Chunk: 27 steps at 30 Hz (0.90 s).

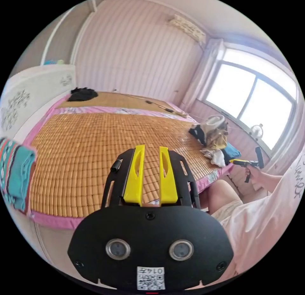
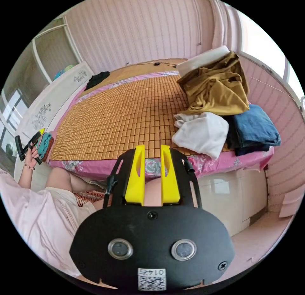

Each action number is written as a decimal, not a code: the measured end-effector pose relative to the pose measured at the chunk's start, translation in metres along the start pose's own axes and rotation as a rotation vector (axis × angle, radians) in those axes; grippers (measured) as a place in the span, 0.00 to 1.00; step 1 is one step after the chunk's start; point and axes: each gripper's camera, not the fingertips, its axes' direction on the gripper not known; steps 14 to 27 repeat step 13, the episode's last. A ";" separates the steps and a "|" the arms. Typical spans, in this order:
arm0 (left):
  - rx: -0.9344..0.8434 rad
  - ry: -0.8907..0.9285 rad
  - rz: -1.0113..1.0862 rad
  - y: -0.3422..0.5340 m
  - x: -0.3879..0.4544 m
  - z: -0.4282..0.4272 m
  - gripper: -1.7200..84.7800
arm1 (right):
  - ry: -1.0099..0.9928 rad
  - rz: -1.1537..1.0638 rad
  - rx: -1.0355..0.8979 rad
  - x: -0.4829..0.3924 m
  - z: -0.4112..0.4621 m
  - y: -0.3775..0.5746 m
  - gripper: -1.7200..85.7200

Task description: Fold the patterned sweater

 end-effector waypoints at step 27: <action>-0.348 0.564 0.551 -0.133 0.395 0.300 0.15 | 0.143 0.477 0.344 0.299 -0.084 0.069 0.21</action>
